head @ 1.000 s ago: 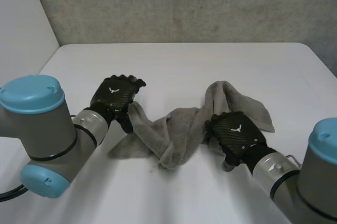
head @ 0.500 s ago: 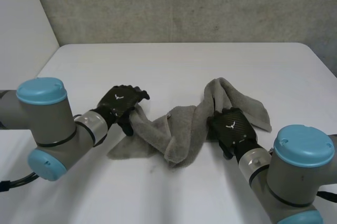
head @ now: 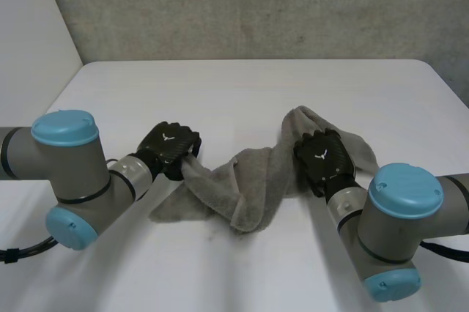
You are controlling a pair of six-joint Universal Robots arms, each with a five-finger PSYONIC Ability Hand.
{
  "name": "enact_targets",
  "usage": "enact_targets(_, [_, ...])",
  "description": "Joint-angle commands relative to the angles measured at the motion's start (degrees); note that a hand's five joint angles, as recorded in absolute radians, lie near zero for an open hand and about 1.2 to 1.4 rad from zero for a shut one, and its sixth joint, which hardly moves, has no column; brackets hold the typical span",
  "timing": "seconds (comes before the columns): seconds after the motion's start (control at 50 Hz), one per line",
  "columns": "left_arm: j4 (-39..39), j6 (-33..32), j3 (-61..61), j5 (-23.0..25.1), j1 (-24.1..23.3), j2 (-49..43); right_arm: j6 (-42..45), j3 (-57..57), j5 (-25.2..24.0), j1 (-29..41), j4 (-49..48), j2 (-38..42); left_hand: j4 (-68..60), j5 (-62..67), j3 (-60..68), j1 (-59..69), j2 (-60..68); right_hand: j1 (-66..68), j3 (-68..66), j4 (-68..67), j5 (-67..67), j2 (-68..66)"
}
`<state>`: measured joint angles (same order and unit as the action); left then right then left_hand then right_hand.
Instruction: Fold the towel.
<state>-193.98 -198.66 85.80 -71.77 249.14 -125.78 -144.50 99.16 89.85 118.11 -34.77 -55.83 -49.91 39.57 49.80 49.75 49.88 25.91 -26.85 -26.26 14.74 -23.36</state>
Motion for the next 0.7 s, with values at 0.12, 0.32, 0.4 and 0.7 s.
enact_targets(0.12, [-1.05, 0.29, 0.06, -0.22, 0.03, 0.01, 4.93, -1.77, -0.90, -1.57, -1.70, 1.25, -16.65, 17.00, 16.76, 16.81, 16.69, -1.04, 1.97, 1.38, 0.14, -1.52])
enact_targets(0.32, [-1.76, 0.38, 0.41, -0.39, -0.06, 0.10, 4.93, -3.71, -1.78, -1.66, -5.92, 3.62, -30.09, 30.43, 30.20, 30.25, 30.12, 43.55, -42.61, -43.20, 44.72, -46.11])
enact_targets(0.4, [-1.67, 0.29, 0.50, -0.39, -0.06, 0.10, 4.41, -4.33, -1.87, -2.18, -5.84, 2.05, -30.09, 30.43, 30.20, 30.25, 30.12, 54.09, -53.15, -53.74, 55.26, -56.64])
enact_targets(0.7, [0.44, 0.29, 0.94, -8.64, 4.07, 20.72, 2.73, -16.28, -3.27, -8.51, 22.46, -22.13, -30.09, 30.43, 30.20, 30.25, 30.12, 54.09, -53.15, -53.74, 55.26, -56.64])
